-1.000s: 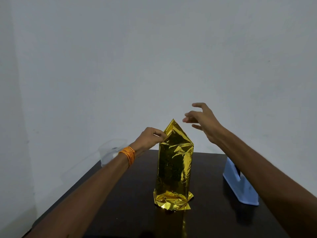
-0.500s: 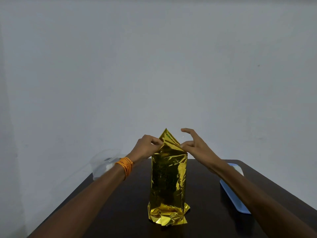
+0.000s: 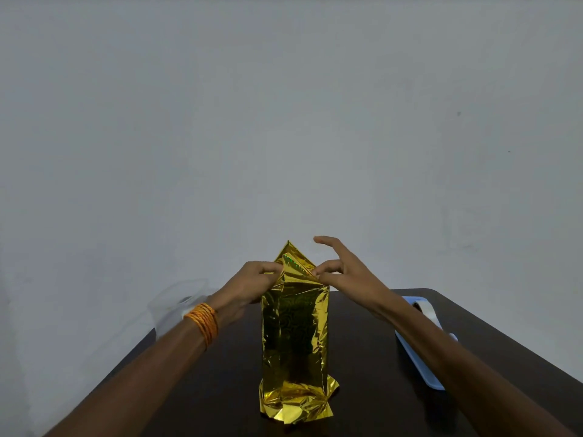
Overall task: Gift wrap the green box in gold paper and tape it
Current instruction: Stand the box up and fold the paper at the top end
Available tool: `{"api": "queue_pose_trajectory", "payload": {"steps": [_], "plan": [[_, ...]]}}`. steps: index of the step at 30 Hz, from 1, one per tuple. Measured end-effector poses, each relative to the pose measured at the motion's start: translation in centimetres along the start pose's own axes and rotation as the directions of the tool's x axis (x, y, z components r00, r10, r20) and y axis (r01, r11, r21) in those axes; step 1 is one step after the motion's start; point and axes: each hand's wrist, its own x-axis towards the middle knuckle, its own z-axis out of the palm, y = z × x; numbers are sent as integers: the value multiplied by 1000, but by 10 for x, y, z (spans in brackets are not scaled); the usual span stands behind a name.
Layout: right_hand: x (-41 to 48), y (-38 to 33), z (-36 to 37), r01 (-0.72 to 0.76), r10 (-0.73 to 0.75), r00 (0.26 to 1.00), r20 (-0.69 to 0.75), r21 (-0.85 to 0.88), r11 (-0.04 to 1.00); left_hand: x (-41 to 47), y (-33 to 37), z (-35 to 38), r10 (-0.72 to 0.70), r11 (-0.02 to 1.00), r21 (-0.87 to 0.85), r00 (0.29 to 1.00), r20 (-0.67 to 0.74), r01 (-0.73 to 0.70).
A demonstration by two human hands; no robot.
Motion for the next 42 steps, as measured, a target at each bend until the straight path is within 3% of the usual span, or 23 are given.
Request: {"api": "queue_pose_trajectory", "payload": {"steps": [8,17,26,32,39,42], "plan": [[-1,-9,-2,35,-34,999,11,-54,998,-8,4,3,38,997,61,999,-16,-37],[-13,-30,13,141,-141,990,-3,103,985,-12,14,2,59,992,109,998,35,-62],[-11,-52,21,280,-281,952,-119,-27,960,-11,24,-1,-27,986,162,999,22,24],[-37,-34,24,332,-340,939,-60,-113,937,-10,23,6,27,994,109,1000,-14,-25],[-37,-27,12,271,-245,947,-208,107,957,-16,24,8,30,986,162,1000,-8,-28],[-31,-27,5,211,-173,944,-279,111,971,-20,24,8,10,979,201,1000,4,-11]]}}
